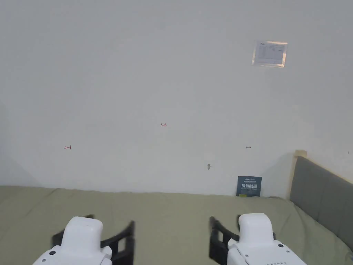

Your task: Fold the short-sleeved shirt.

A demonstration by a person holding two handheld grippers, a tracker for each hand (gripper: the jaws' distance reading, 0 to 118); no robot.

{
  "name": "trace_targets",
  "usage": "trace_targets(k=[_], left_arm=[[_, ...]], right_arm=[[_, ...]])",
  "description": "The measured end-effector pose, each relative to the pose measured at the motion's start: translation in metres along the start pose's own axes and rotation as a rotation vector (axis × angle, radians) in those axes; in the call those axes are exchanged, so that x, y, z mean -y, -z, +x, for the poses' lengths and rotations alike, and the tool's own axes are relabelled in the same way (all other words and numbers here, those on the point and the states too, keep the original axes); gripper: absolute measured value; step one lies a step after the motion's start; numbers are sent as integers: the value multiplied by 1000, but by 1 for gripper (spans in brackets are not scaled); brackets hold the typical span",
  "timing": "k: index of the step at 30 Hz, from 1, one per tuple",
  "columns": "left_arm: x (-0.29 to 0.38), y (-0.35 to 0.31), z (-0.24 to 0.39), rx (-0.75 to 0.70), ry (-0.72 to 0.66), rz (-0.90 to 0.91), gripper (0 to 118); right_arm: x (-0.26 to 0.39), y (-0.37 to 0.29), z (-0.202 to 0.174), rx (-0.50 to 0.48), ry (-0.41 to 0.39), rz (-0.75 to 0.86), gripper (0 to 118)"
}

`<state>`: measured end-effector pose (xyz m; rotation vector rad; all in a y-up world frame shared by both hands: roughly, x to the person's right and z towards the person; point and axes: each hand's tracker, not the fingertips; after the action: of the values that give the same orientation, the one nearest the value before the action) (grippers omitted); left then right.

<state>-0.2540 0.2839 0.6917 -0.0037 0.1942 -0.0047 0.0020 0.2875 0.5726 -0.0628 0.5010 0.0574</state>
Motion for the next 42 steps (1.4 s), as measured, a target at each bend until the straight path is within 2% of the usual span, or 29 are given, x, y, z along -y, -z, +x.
trace_targets(k=[1, 2, 3, 5, 7, 11, 12, 14, 18, 22, 26, 28, 31, 36, 37, 42], left_arm=[[0, 1, 0, -36, 1, -8, 0], [-5, 1, 6, -175, 2, -30, 0], [-4, 0, 12, -130, 50, 10, 0], [-4, 3, 12, -85, 34, -13, 0], [-1, 4, 11, -106, 37, -12, 0], [1, 0, -6, -138, 45, -20, 0], [1, -8, -15, -176, 49, -6, 0], [-1, -26, -37, -244, 41, 21, 0], [-8, -72, -86, -428, 59, 17, 0], [-2, -113, -129, -548, 39, -28, 0], [14, -126, -158, -581, -9, -69, 0], [22, -126, -169, -584, -29, -80, 4], [35, -110, -191, -593, -116, -185, 4], [84, -55, -237, -524, -103, -471, 4], [99, -39, -250, -498, -179, -546, 4], [183, 38, -299, -341, -318, -889, 4]], right_arm=[[-1, 0, 0, 21, 4, 0, 0], [0, 1, -1, 98, -13, 0, 0], [0, 1, -1, 62, 7, 8, 0], [0, 1, 5, 7, 49, -13, 0], [1, 1, 2, 50, 20, -5, 0], [-1, 2, -8, 12, -16, -21, 0], [-1, 4, -22, -13, -68, -20, 0], [-2, 8, -44, -92, -96, -9, 0], [0, 22, -112, -296, -19, -16, 0], [7, 28, -163, -439, 29, -65, 0], [15, 28, -186, -466, -14, -70, 0], [19, 31, -192, -471, -21, -78, 0], [29, 40, -195, -474, -24, -102, 0], [55, 64, -202, -462, -66, -150, 0], [62, 72, -204, -456, -72, -173, 0], [93, 107, -210, -448, -73, -269, 0]])
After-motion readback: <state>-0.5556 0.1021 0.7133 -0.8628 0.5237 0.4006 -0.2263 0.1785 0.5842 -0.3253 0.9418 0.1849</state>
